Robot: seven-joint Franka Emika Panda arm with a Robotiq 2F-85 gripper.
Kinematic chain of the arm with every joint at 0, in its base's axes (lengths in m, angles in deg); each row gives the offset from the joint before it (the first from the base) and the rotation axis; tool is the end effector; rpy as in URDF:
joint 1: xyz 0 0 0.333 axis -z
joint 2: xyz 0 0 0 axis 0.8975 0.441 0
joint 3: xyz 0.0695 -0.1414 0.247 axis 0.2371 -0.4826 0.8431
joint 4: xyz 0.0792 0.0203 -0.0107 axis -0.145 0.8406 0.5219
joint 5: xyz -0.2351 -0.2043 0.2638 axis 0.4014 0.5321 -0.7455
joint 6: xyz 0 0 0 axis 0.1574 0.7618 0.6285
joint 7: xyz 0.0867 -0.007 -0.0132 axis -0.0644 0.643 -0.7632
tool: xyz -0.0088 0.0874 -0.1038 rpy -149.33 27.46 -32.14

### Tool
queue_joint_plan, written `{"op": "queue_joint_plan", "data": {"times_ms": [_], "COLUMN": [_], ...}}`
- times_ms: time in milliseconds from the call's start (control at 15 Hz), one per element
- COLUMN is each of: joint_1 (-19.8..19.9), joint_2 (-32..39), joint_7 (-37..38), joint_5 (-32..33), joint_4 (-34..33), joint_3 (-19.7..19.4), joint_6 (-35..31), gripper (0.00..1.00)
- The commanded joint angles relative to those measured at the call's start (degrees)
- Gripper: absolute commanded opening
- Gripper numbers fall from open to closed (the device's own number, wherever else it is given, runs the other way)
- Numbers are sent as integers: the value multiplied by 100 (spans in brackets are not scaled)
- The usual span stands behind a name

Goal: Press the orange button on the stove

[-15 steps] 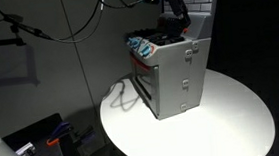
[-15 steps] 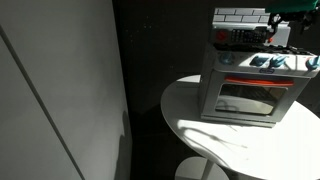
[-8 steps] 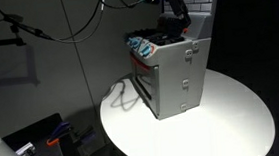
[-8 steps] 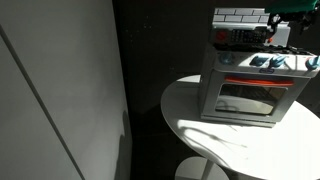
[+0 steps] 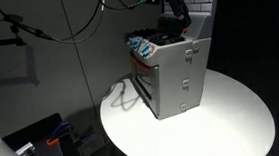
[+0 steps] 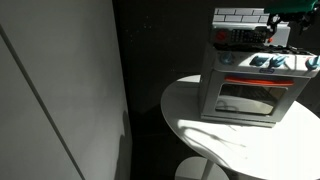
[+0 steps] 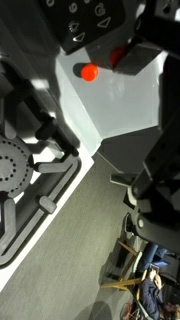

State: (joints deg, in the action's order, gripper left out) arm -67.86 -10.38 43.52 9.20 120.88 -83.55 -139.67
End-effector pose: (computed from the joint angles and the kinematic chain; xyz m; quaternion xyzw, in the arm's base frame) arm 0.6972 -0.0742 0.4379 0.7949 -0.5478 0.1963 0.1718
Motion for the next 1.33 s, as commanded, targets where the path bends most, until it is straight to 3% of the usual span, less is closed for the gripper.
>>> {"op": "queue_joint_plan", "data": {"times_ms": [0,1267], "joint_1": [-27,-35], "joint_2": [228,-139], "joint_7": [170,-267], "joint_5": [72,-48], "joint_4": [-321,-80], "joint_3": [-85,3], "joint_6": [-65,232], "gripper": [100,100]}}
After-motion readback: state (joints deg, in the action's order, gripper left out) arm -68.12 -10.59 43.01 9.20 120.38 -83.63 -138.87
